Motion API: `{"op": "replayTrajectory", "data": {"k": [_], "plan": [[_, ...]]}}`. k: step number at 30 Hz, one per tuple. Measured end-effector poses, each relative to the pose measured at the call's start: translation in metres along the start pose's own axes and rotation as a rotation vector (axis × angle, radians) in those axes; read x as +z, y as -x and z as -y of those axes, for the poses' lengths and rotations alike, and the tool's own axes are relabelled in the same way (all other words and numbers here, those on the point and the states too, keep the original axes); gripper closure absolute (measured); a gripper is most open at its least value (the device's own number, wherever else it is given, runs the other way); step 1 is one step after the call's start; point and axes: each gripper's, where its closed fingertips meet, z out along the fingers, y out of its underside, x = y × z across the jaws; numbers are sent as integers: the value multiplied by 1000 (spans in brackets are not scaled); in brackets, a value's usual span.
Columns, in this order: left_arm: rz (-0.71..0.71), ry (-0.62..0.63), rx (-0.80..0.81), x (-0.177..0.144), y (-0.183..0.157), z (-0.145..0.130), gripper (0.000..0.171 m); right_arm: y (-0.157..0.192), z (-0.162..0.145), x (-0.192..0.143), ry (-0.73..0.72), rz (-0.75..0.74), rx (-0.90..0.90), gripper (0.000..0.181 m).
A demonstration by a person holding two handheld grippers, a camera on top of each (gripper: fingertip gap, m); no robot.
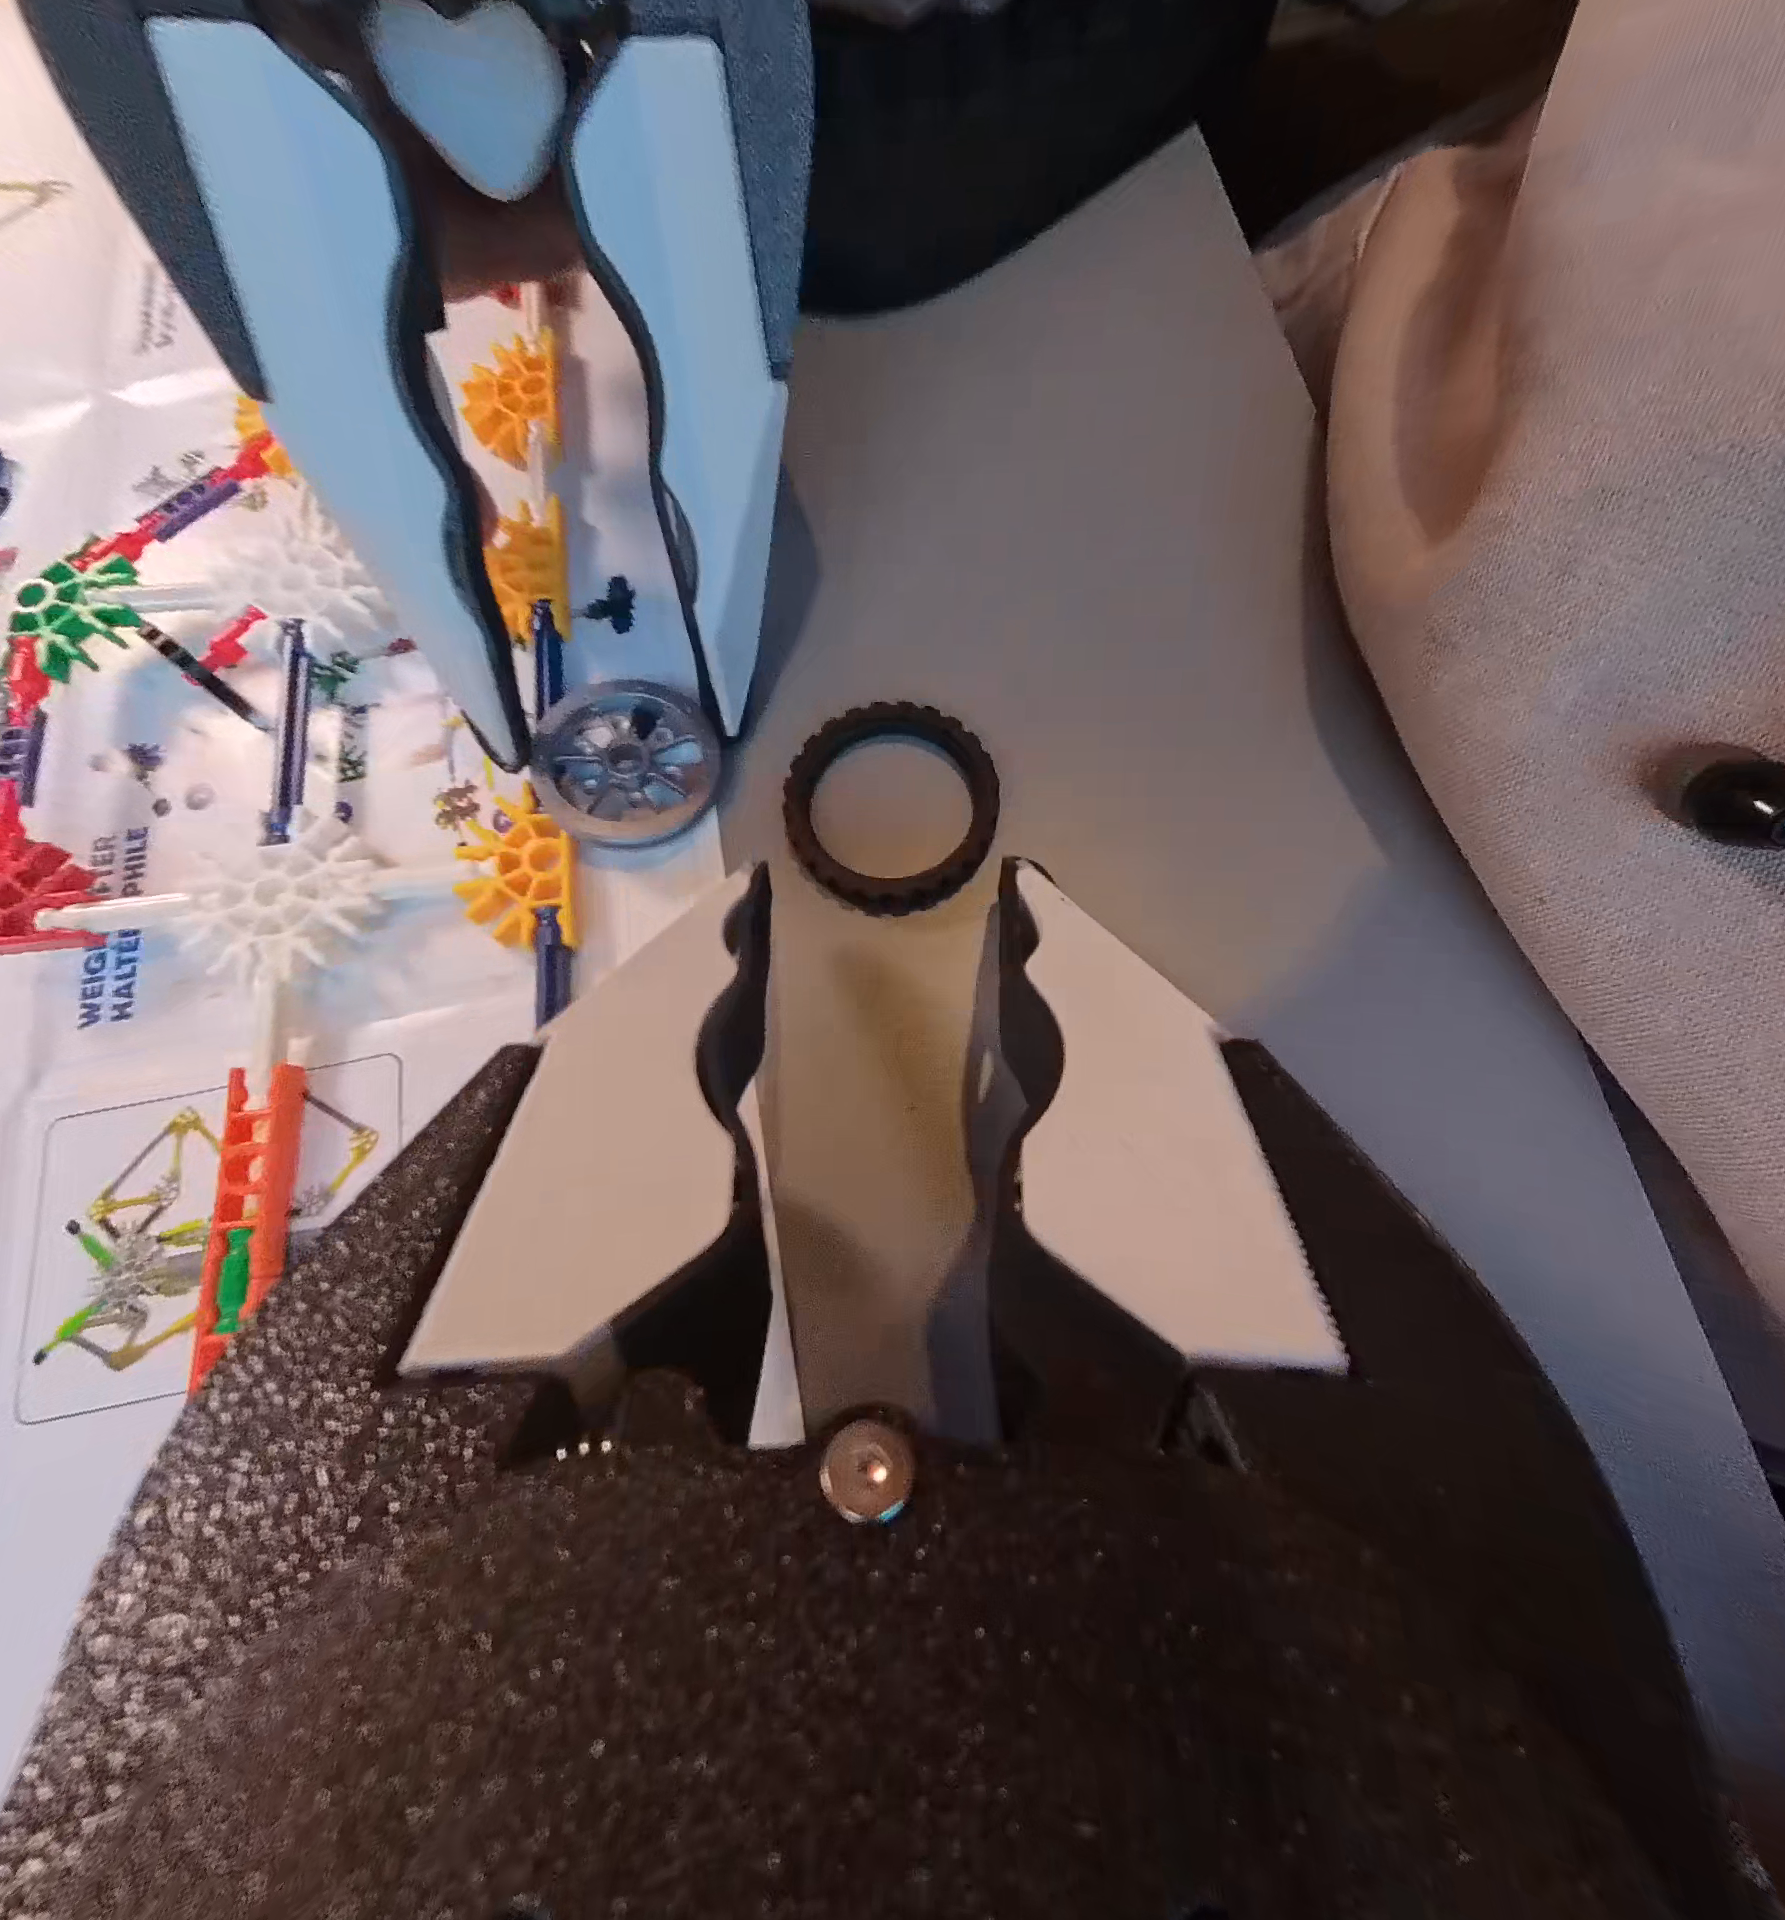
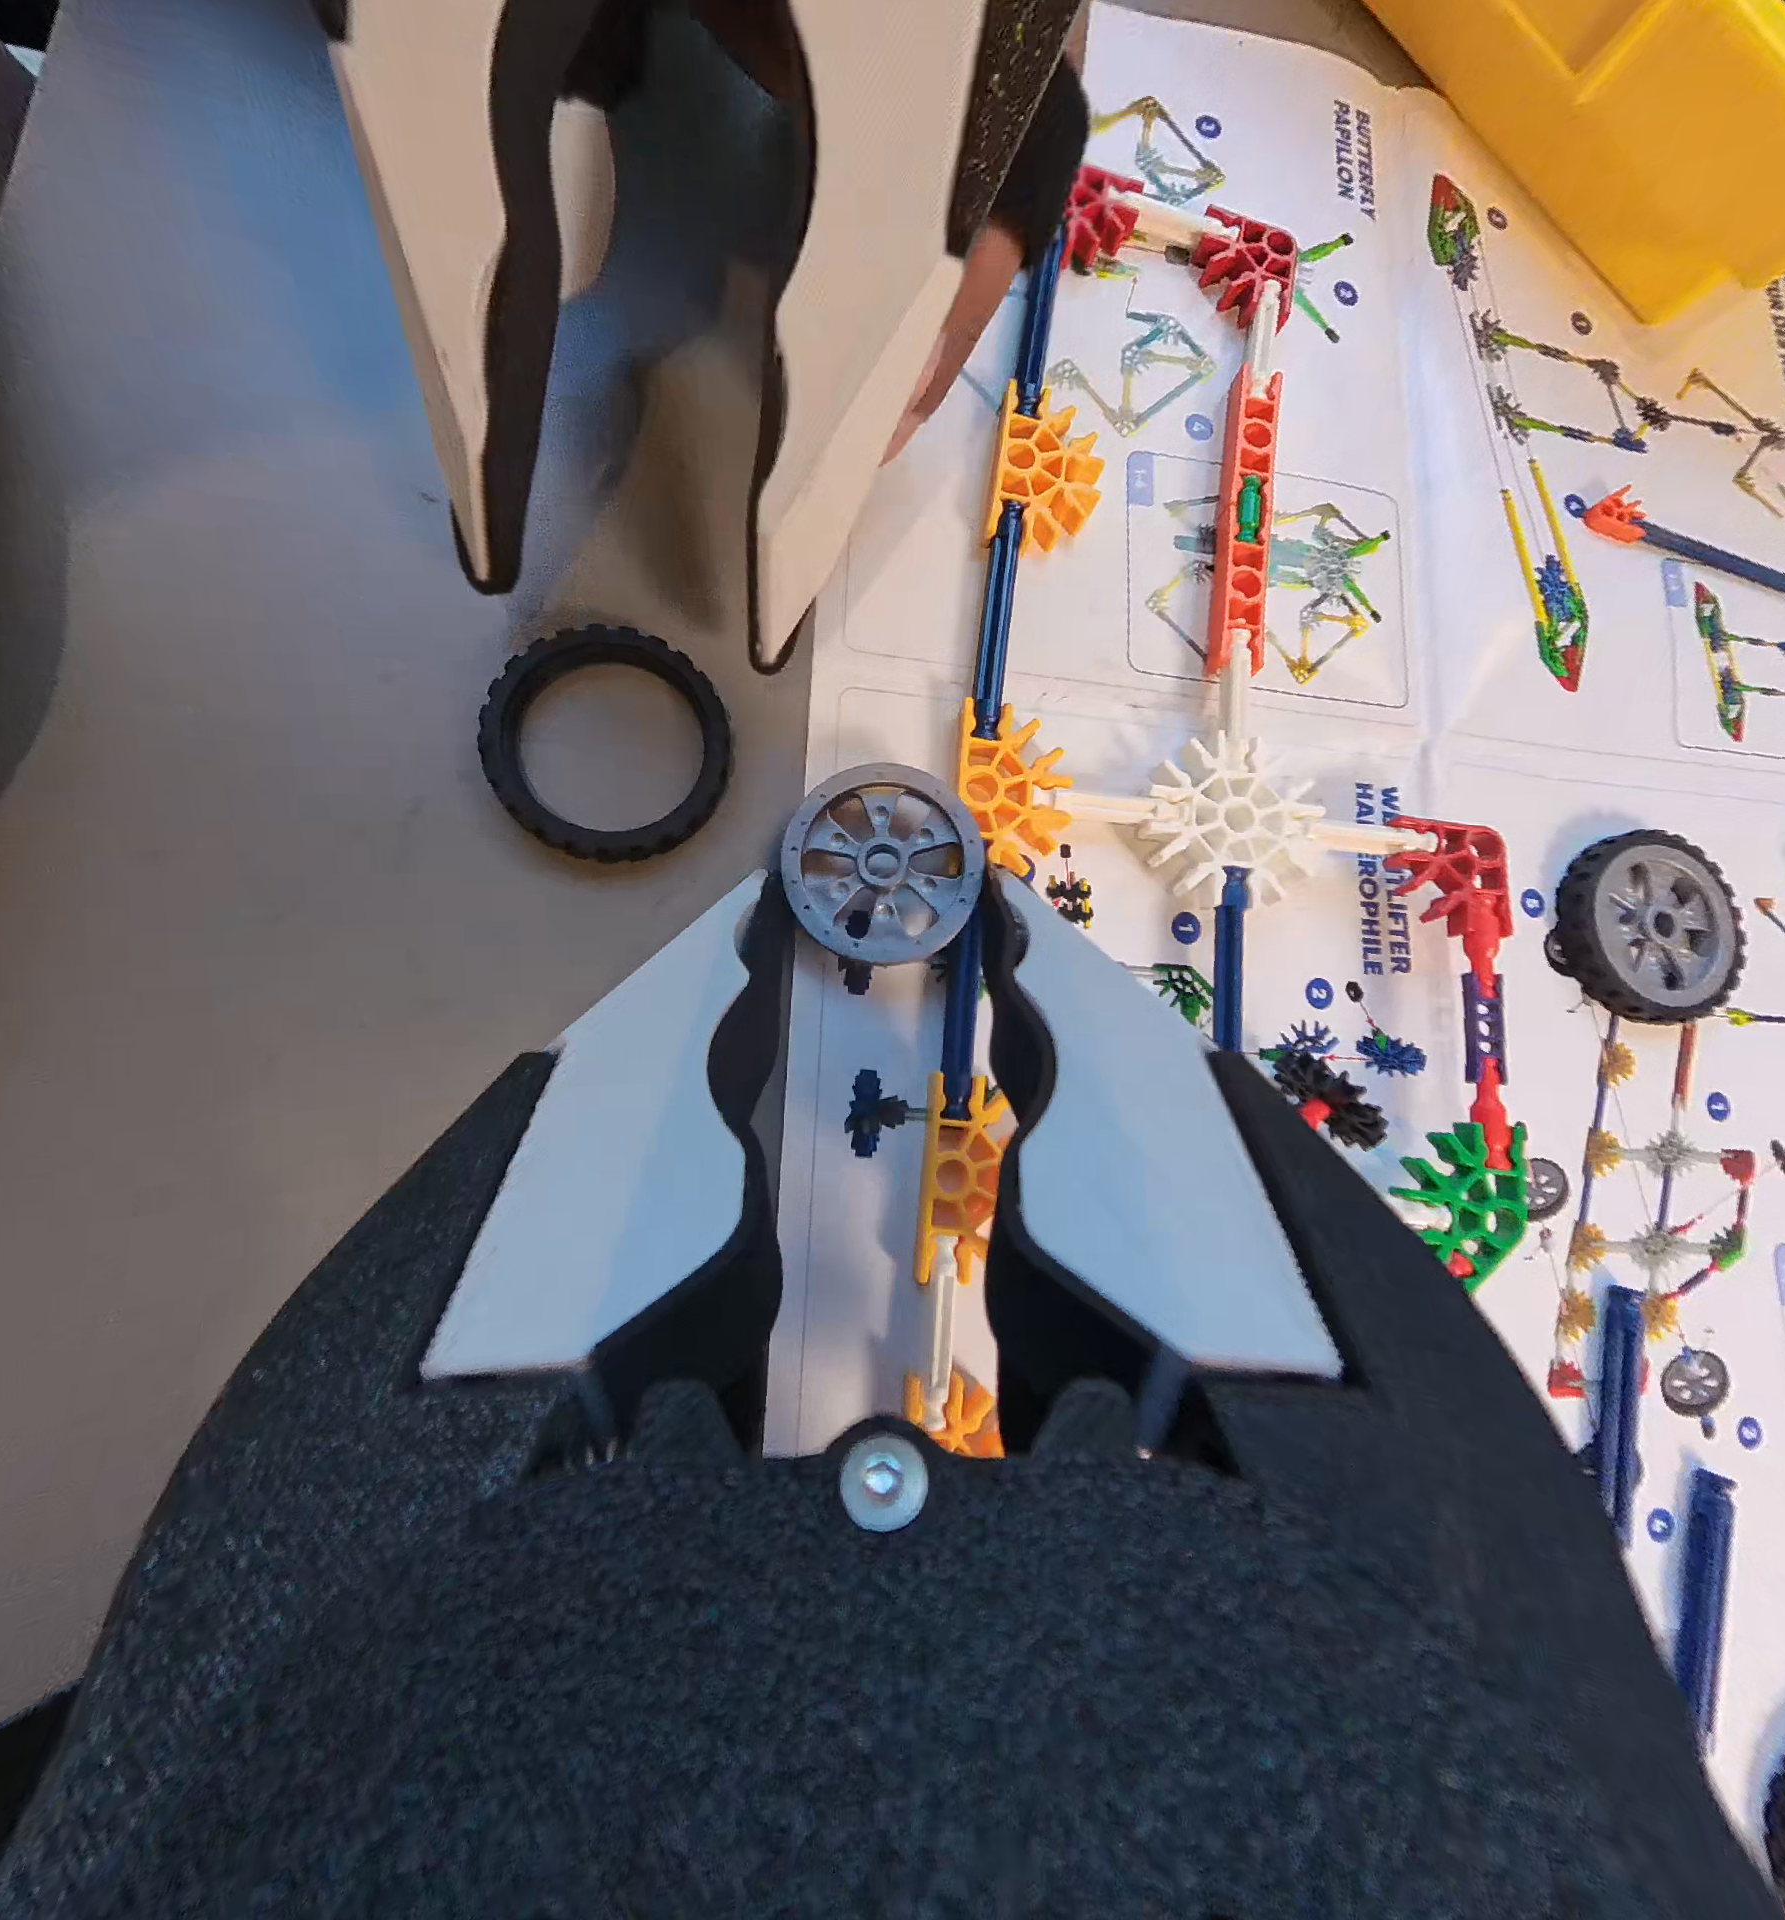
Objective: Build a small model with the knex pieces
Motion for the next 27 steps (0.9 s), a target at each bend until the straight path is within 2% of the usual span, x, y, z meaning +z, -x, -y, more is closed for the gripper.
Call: {"op": "replayTrajectory", "data": {"k": [2,5,8,11,16,20,27], "plan": [[-2,34,17,5,-4,-3,130,2,1,-3,-14,21,14,144],[40,46,25,11,1,-1,139,4,14,-17,-107,53,57,145],[58,47,27,14,3,2,139,24,34,-28,-199,157,60,145],[54,47,25,18,3,5,140,41,27,-16,-119,209,17,144],[59,46,26,18,4,5,139,46,13,-3,-35,225,16,144],[61,25,19,15,5,8,132,44,15,-5,-45,208,14,142],[54,-46,1,6,5,16,142,47,23,-15,-68,206,-5,147]]}}
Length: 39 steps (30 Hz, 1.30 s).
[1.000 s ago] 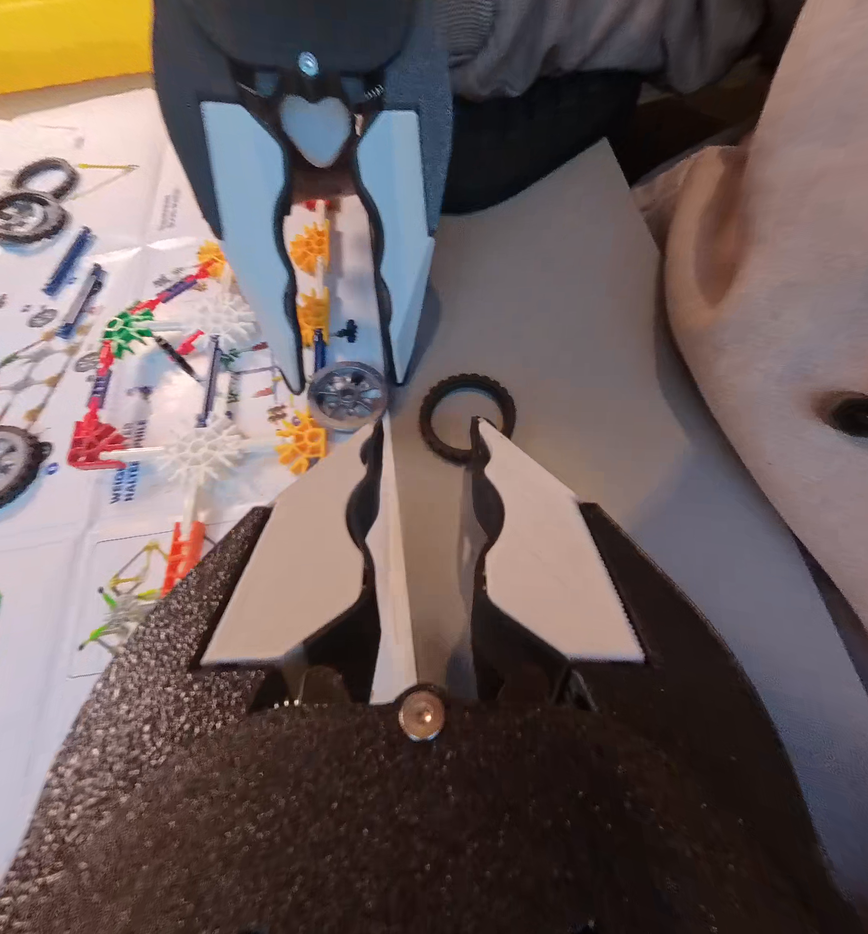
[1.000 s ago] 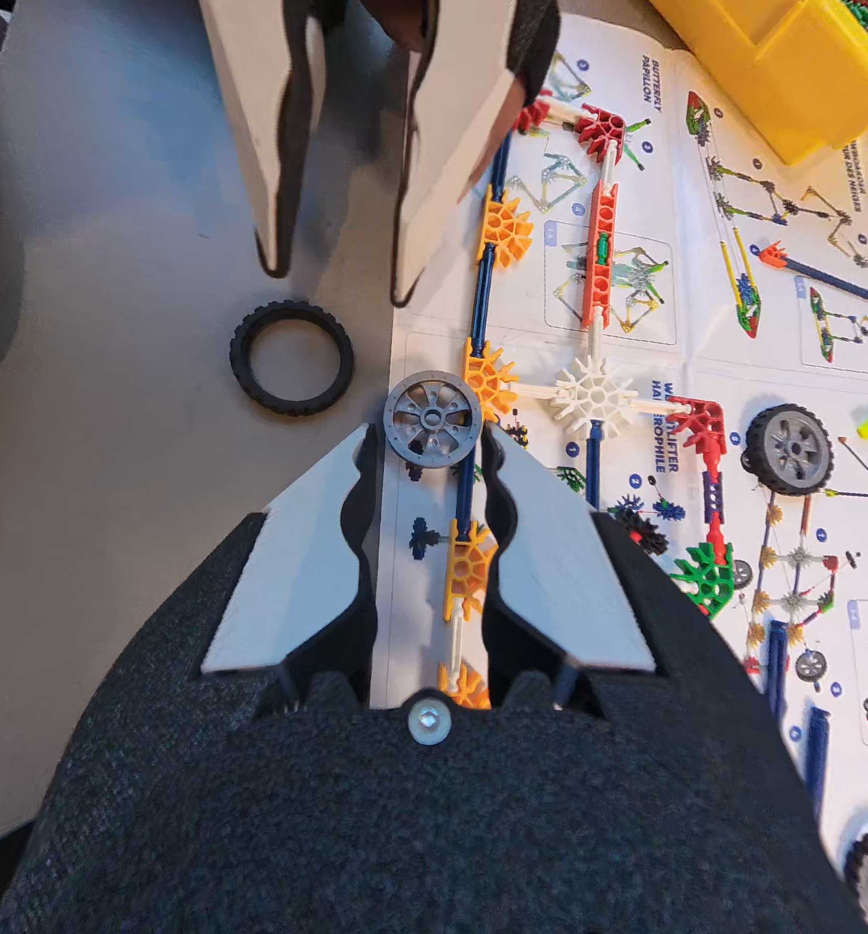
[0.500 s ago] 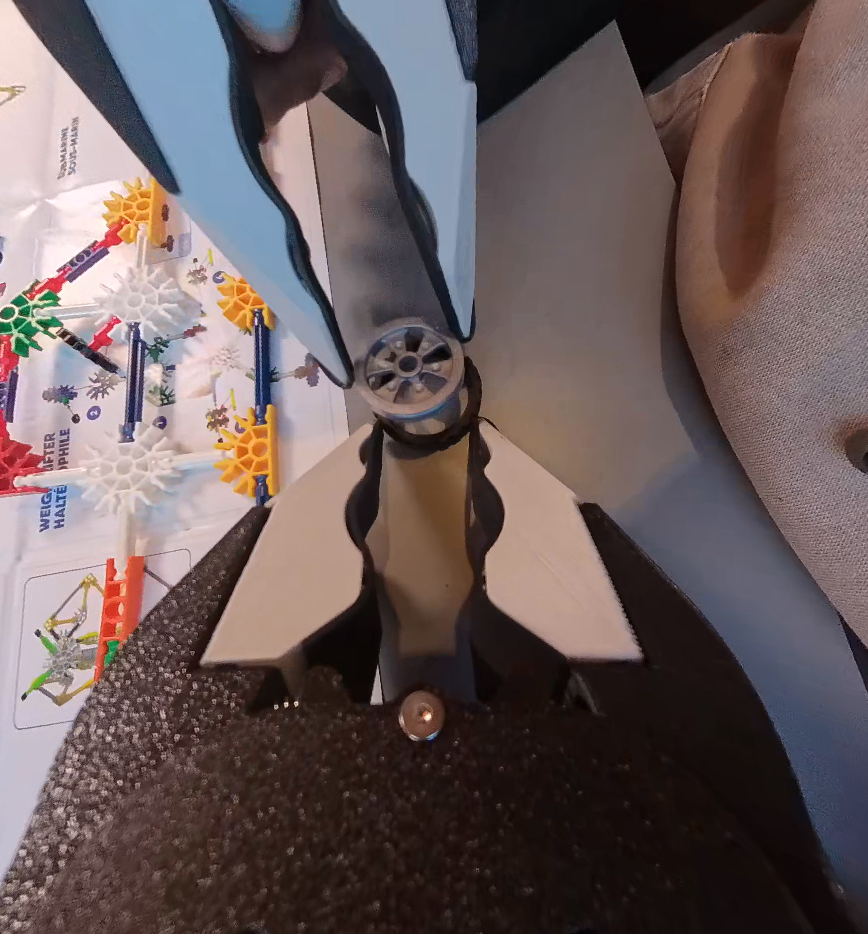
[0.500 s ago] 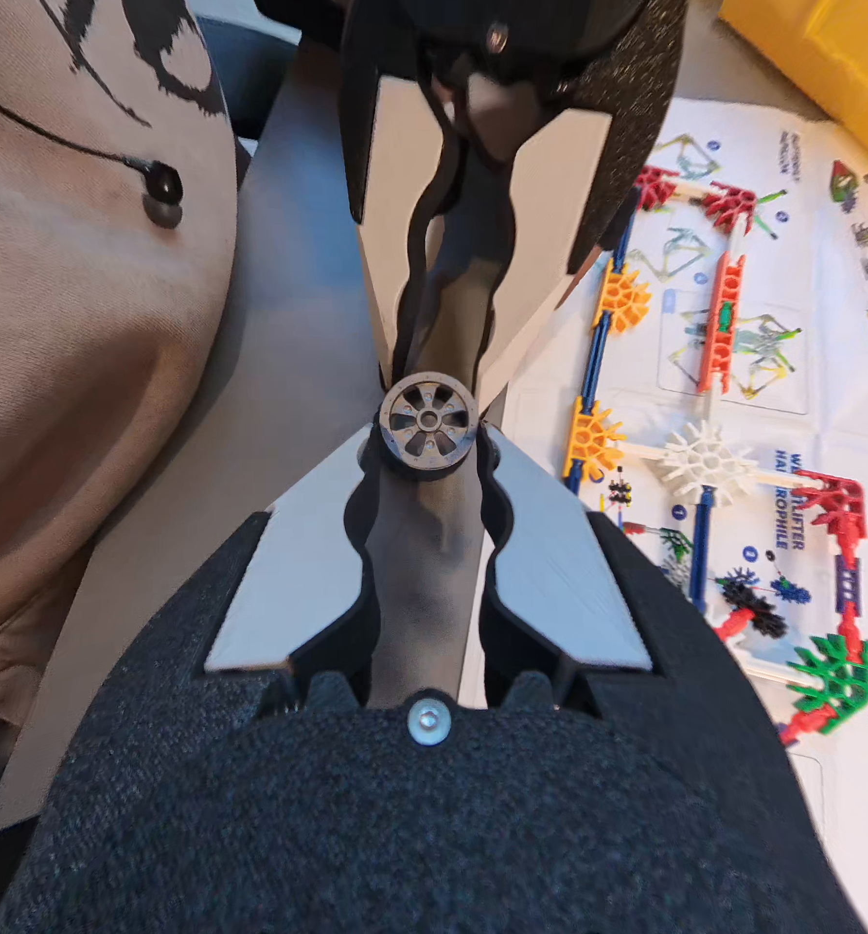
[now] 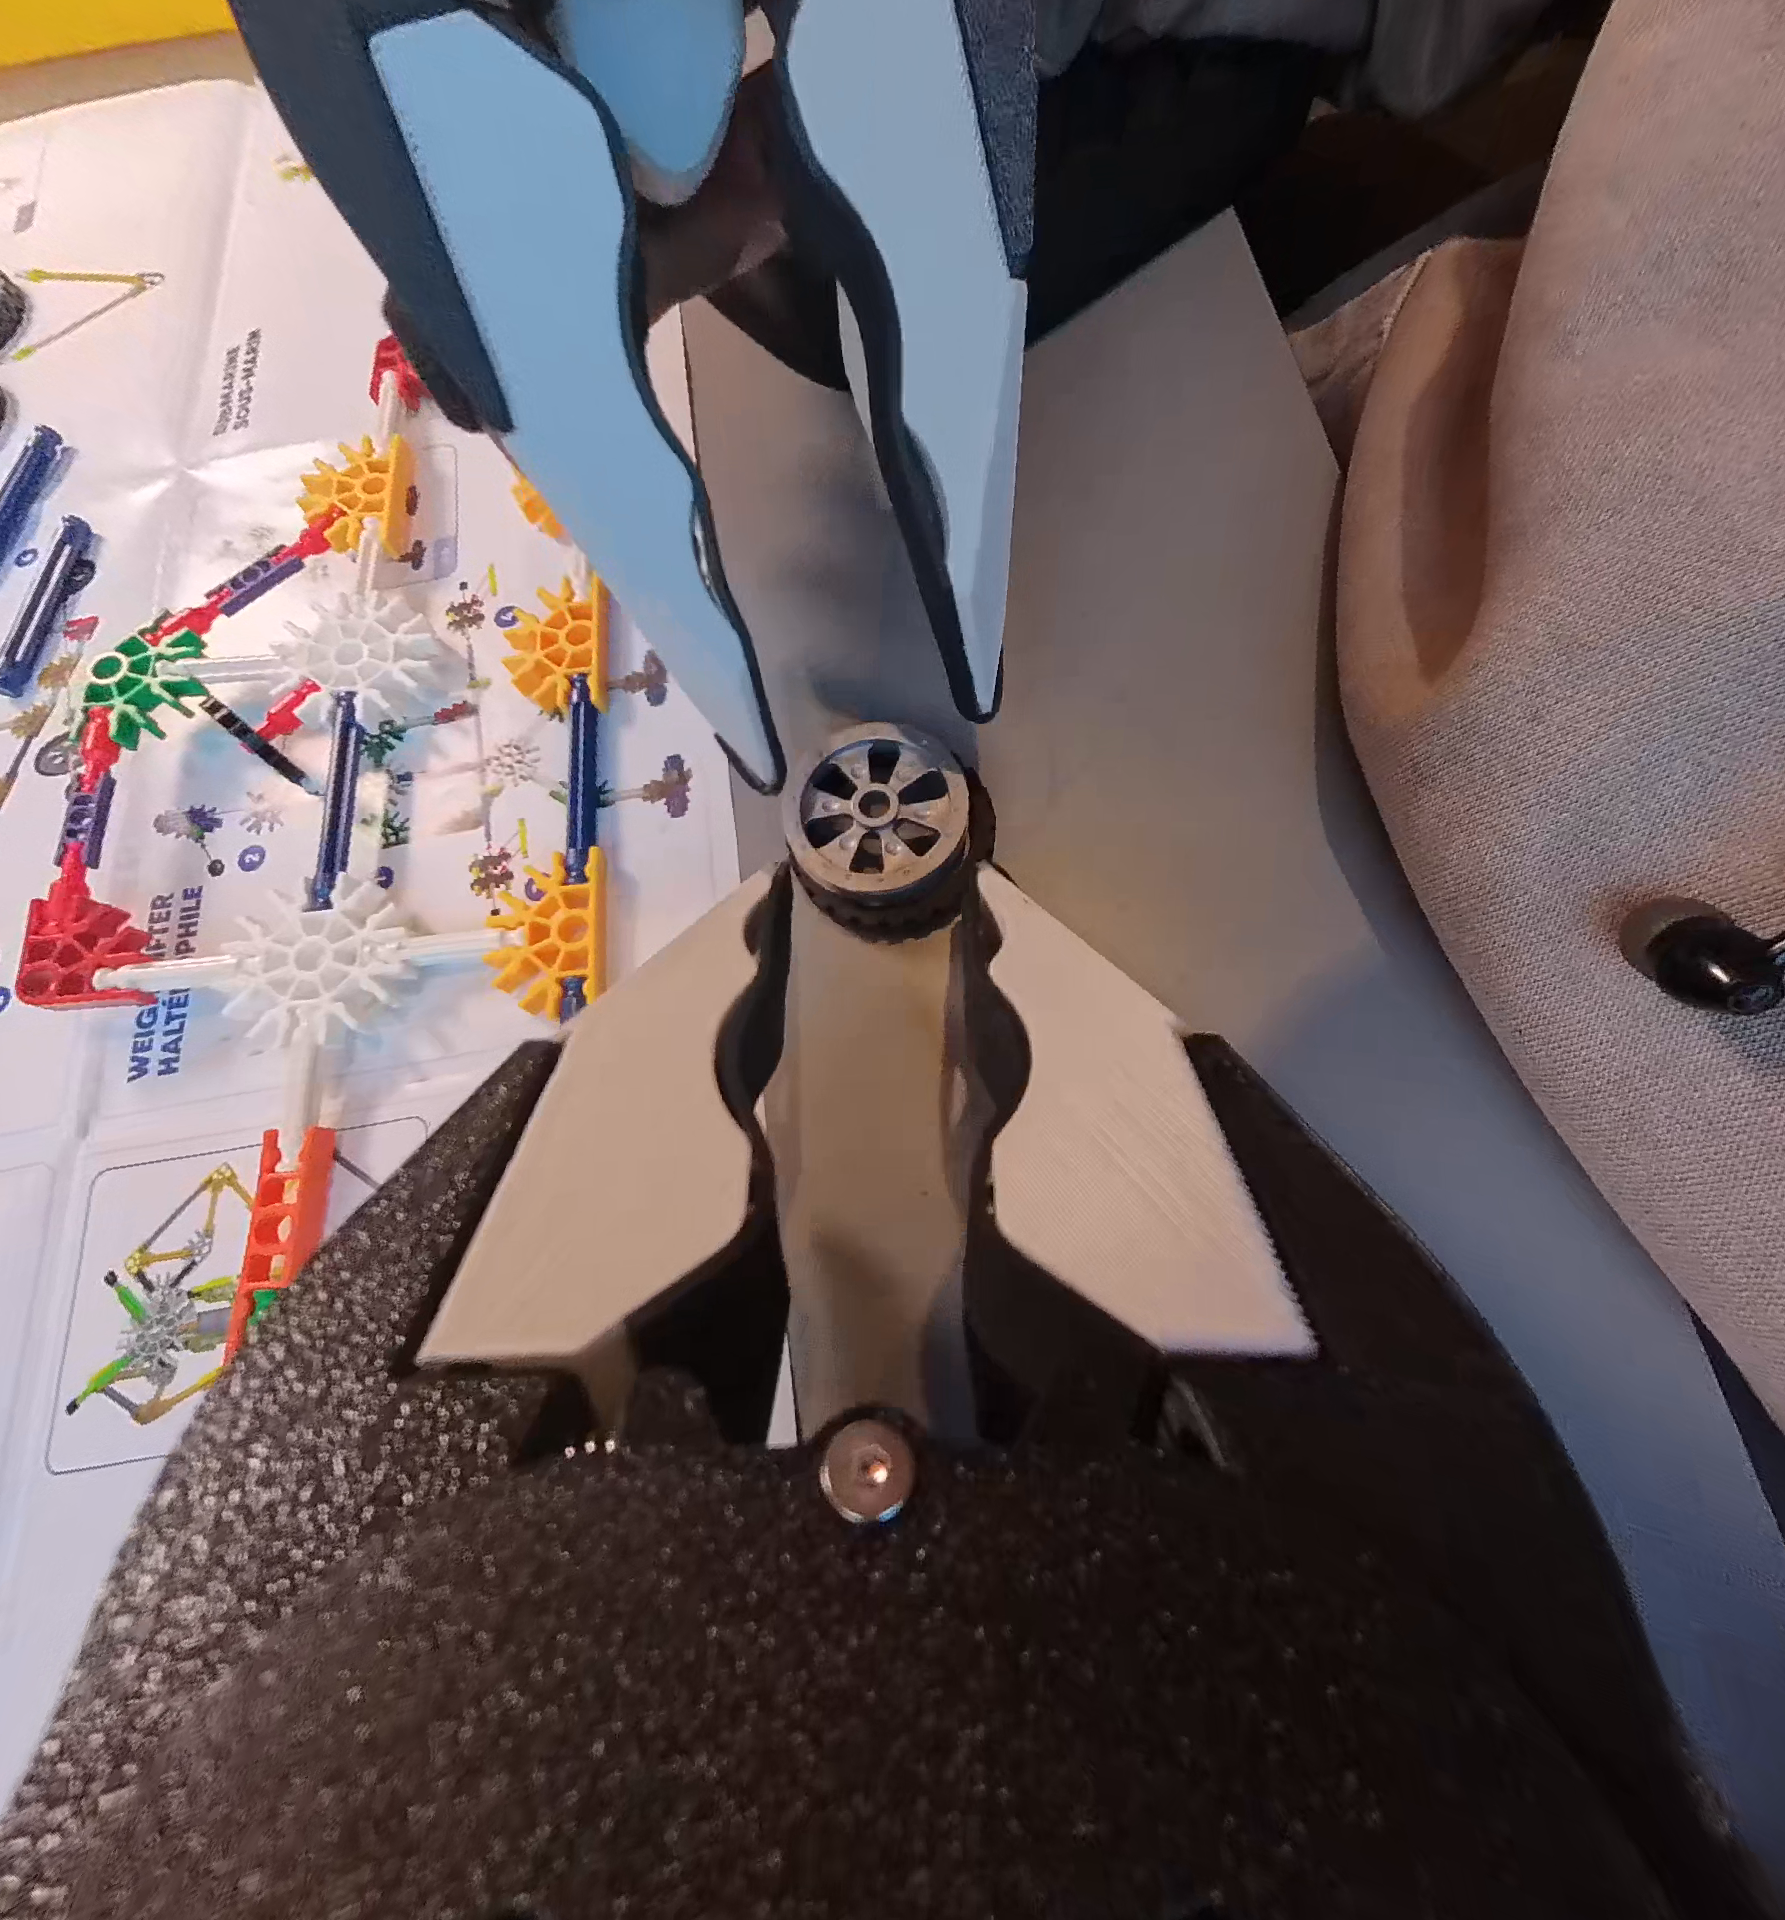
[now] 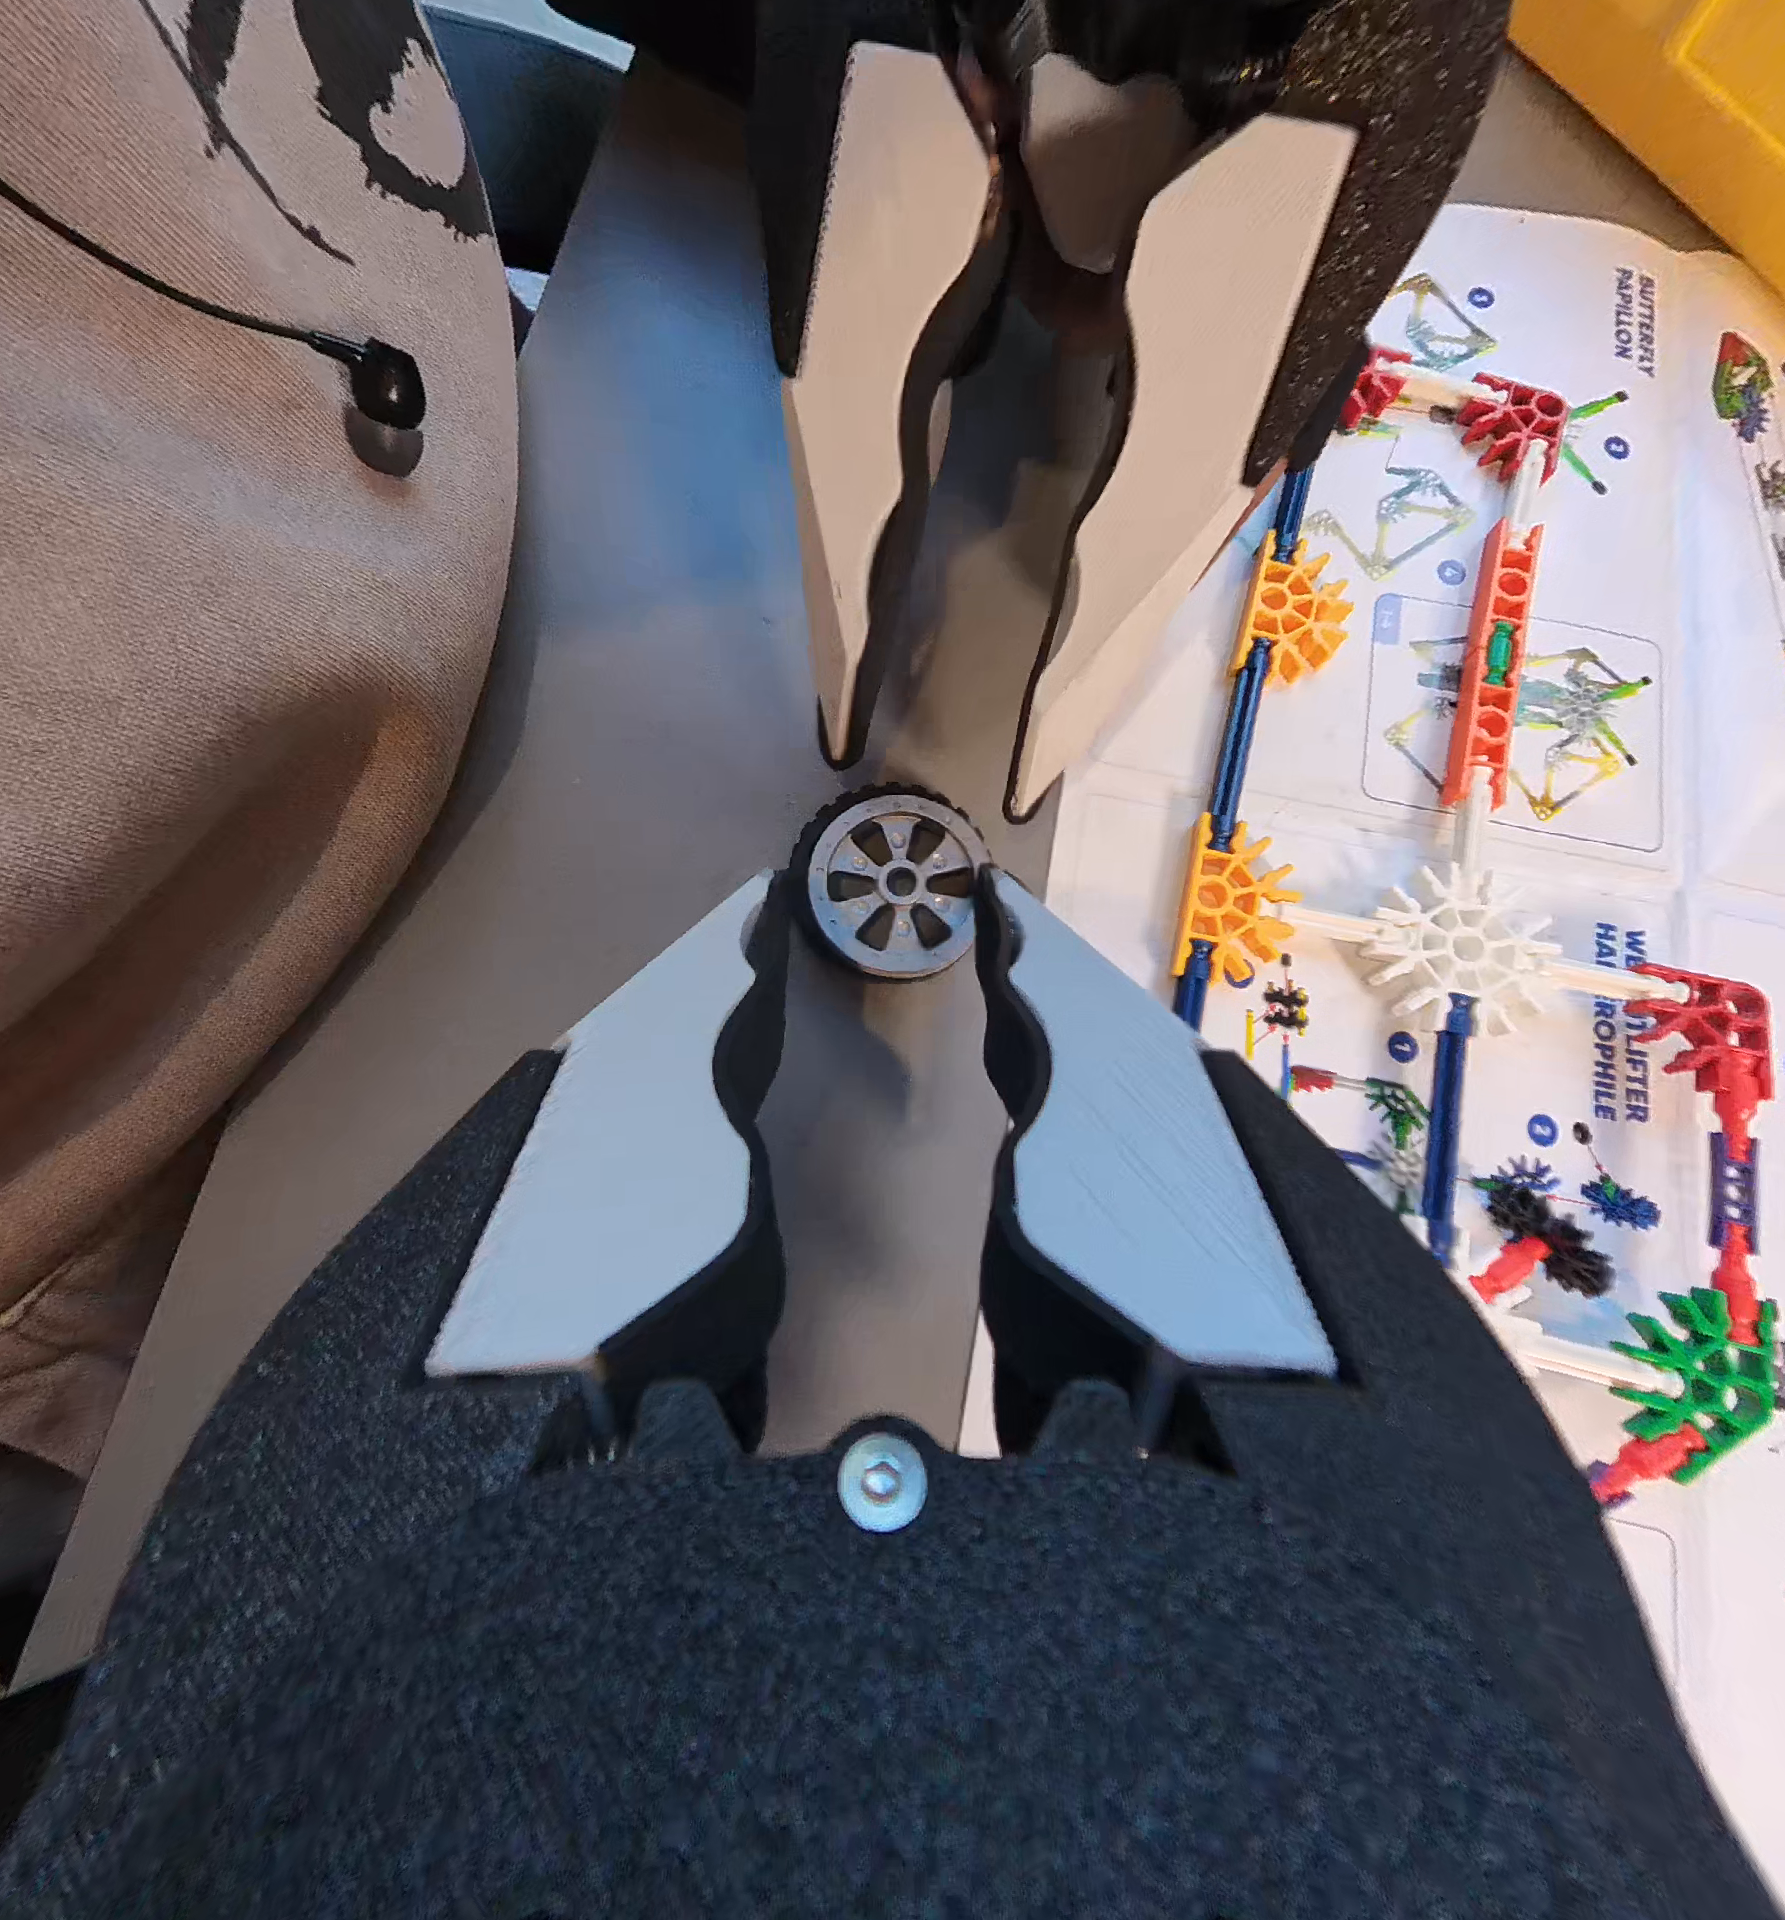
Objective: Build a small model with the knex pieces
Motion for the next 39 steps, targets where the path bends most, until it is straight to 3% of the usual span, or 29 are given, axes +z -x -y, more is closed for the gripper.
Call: {"op": "replayTrajectory", "data": {"k": [4,8,11,19,21,23,29,39], "plan": [[-27,-78,45,-4,-9,14,152,-3,-8,-2,30,-8,12,147],[18,-7,72,5,-6,6,171,-5,-17,-6,46,-1,58,147],[47,59,112,11,-4,-4,171,-1,-19,0,63,15,47,151],[40,62,97,11,-5,-5,171,-7,-8,-6,7,-15,42,156],[32,63,89,11,-5,-5,171,-8,-3,-7,-15,-28,36,167],[27,63,83,11,-5,-5,171,-9,-6,-4,18,-52,12,179],[9,41,47,9,-5,-1,171,-10,-14,3,127,-55,25,181],[15,105,42,11,-8,-5,171,-5,-7,7,229,-10,-41,181]]}}
